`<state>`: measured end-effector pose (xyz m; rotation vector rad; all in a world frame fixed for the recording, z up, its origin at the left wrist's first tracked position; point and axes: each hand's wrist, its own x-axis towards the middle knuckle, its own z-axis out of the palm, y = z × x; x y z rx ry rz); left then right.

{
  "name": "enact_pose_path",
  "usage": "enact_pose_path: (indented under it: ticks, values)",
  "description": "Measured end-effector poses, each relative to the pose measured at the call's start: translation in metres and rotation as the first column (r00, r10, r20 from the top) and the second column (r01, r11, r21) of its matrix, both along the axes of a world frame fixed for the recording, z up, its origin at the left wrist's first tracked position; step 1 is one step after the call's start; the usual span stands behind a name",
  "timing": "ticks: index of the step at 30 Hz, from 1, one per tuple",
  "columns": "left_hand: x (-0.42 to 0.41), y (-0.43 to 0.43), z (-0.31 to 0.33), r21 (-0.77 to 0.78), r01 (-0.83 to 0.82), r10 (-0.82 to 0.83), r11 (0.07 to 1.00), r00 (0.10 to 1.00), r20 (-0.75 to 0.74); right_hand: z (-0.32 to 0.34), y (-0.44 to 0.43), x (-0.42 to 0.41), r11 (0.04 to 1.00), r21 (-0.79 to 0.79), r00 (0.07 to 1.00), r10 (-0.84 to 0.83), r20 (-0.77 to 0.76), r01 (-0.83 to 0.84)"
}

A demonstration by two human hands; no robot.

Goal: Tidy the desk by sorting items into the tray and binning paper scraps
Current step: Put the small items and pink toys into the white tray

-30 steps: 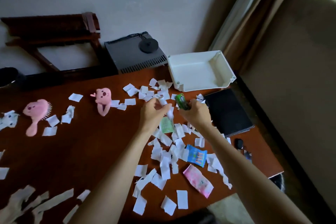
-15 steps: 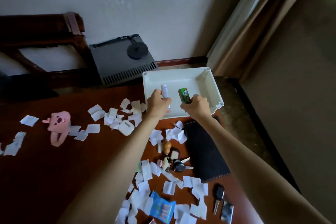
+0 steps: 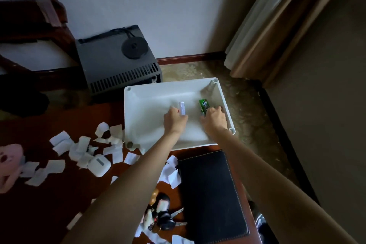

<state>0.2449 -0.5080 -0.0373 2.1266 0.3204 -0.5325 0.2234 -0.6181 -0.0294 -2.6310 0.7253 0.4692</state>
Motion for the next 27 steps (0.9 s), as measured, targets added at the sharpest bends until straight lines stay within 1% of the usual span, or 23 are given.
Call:
enact_pose_path:
  ticks: [5,8,11,15,21,27]
  values:
    - [0.004,-0.016,-0.007,0.024,-0.001,0.001,1.0,1.0,0.023,-0.005,-0.006,0.014,0.999,-0.035,0.998,0.035,0.052,-0.033]
    - [0.009,-0.026,-0.008,-0.033,-0.024,0.025,0.999,0.998,0.052,-0.007,-0.006,0.015,0.998,-0.048,0.994,0.055,0.095,-0.05]
    - [0.014,-0.035,-0.011,-0.076,-0.027,0.032,0.997,0.998,0.061,-0.01,-0.009,0.013,0.991,-0.097,0.987,0.101,0.123,-0.09]
    - [0.021,-0.042,-0.013,-0.022,0.027,-0.025,0.999,0.997,0.074,-0.01,-0.011,0.012,0.985,-0.115,0.985,0.138,0.107,-0.126]
    - [0.026,-0.046,-0.014,-0.079,0.008,-0.001,0.997,0.996,0.09,-0.006,-0.015,0.01,0.991,-0.092,0.991,0.109,0.082,-0.101]
    - [0.035,-0.055,-0.013,-0.089,0.021,-0.012,0.996,0.995,0.102,-0.003,-0.019,0.009,0.991,-0.095,0.991,0.106,0.081,-0.098]
